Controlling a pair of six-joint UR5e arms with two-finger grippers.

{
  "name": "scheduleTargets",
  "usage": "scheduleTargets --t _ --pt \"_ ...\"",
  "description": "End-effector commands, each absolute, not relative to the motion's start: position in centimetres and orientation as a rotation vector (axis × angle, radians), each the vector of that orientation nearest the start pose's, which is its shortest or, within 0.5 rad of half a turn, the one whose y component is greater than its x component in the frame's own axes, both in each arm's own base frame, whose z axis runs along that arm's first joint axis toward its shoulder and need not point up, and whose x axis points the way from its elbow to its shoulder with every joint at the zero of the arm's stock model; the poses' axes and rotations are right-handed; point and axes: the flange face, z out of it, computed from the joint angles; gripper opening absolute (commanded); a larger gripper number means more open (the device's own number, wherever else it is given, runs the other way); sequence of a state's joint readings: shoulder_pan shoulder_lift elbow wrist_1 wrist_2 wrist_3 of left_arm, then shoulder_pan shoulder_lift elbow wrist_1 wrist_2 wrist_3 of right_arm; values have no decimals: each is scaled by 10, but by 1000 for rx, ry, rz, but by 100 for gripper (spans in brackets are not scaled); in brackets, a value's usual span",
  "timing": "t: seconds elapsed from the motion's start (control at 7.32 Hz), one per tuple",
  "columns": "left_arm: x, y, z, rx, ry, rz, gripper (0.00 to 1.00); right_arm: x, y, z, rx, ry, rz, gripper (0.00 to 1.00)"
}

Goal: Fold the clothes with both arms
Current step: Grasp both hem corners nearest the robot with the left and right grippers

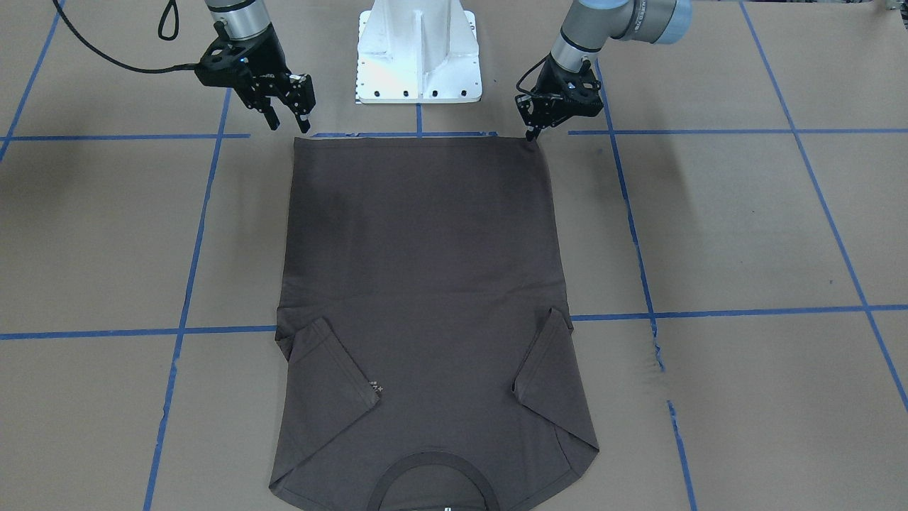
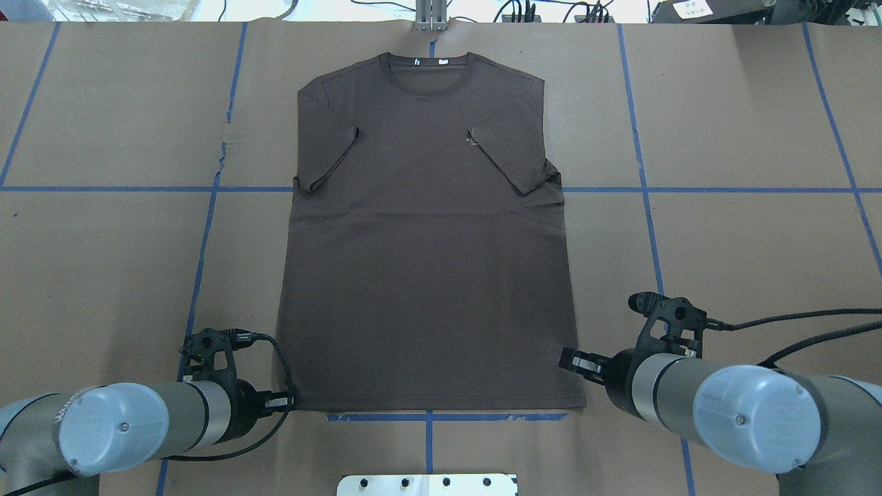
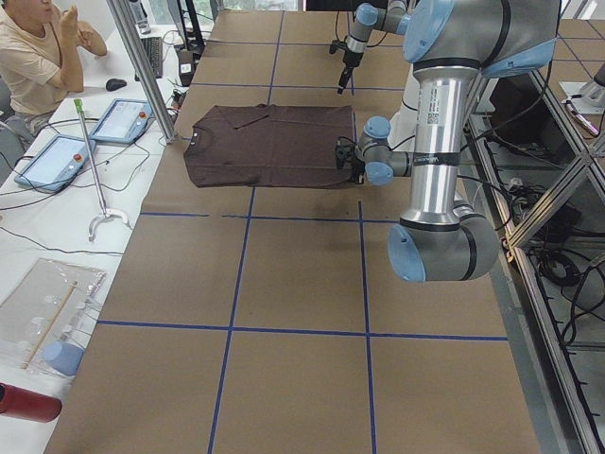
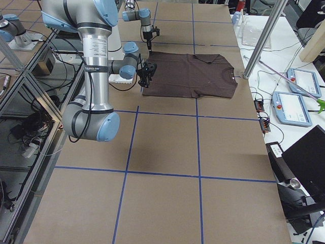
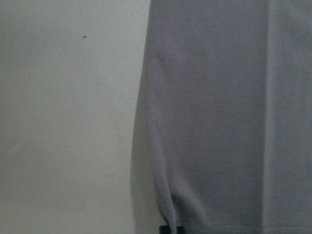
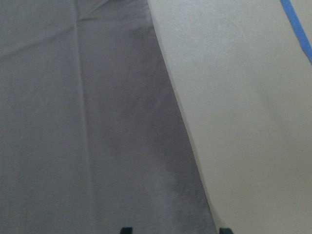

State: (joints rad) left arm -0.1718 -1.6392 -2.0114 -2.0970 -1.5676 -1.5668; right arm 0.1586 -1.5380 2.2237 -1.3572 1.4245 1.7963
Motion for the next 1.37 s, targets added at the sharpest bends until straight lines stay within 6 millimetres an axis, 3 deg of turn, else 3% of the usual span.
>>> scheduleTargets --t 0.0,0.27,0.55,1.23 --pt "478 -218 356 92 1043 -152 0 -457 -182 341 139 -858 481 67" --pt "479 -218 352 92 1049 -153 0 -472 -169 352 142 -847 525 63" --pt "478 -218 350 92 1056 -154 0 -496 -168 359 152 -823 520 63" --pt "472 -218 342 92 1071 -154 0 -495 -172 367 170 -789 509 59"
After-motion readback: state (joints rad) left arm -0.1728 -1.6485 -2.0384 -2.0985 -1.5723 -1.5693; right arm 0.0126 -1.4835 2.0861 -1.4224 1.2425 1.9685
